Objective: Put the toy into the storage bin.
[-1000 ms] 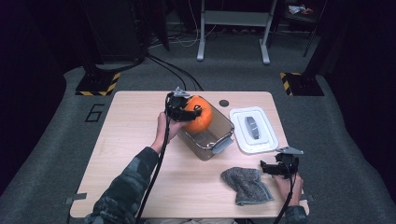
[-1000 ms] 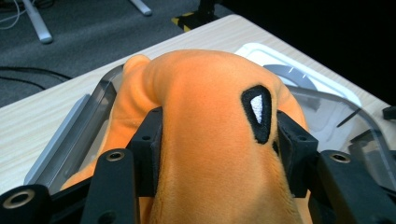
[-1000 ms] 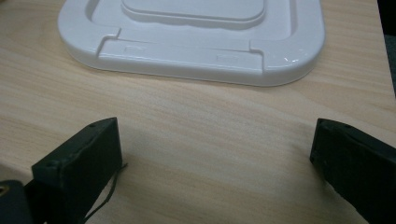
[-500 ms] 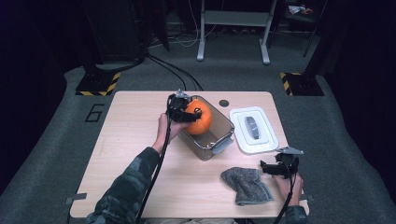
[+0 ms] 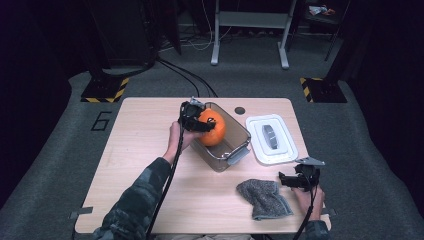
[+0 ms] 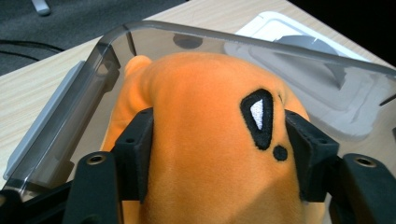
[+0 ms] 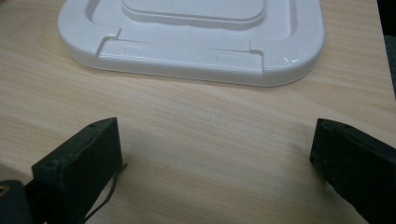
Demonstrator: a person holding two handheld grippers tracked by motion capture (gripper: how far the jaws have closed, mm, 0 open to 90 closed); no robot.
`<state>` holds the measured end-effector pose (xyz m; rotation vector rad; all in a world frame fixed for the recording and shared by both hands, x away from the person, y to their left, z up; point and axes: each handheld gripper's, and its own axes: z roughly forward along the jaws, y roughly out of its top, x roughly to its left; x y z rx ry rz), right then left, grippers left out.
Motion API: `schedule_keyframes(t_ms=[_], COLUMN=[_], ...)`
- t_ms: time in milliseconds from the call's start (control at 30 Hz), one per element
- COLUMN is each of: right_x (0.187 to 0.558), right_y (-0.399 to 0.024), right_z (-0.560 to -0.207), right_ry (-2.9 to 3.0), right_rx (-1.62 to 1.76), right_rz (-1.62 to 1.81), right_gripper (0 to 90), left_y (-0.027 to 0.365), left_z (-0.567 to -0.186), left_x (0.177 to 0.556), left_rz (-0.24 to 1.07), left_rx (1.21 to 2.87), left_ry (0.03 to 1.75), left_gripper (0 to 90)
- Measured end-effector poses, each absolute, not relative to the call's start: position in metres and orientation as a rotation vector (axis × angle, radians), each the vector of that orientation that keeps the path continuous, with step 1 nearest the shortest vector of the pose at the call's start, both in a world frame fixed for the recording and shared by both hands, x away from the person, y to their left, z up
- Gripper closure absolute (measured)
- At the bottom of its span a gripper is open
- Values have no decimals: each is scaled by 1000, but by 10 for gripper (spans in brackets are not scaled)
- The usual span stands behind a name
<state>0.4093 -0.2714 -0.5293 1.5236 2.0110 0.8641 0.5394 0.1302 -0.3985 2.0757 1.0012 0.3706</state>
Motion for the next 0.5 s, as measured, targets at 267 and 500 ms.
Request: schedule_keyframes(t_ms=[267, 500], right_x=[409, 409], right_y=[-271, -271], right_z=[-529, -529], right_ry=[2011, 2011], right_rx=[1524, 1524], right_rz=[864, 865], right_gripper=[12, 12], left_y=[127, 125], left_z=[-402, -409], left_x=[541, 544], left_rz=[397, 377], left_rx=[2115, 2169], left_ry=[1021, 1033], left_gripper=[301, 262])
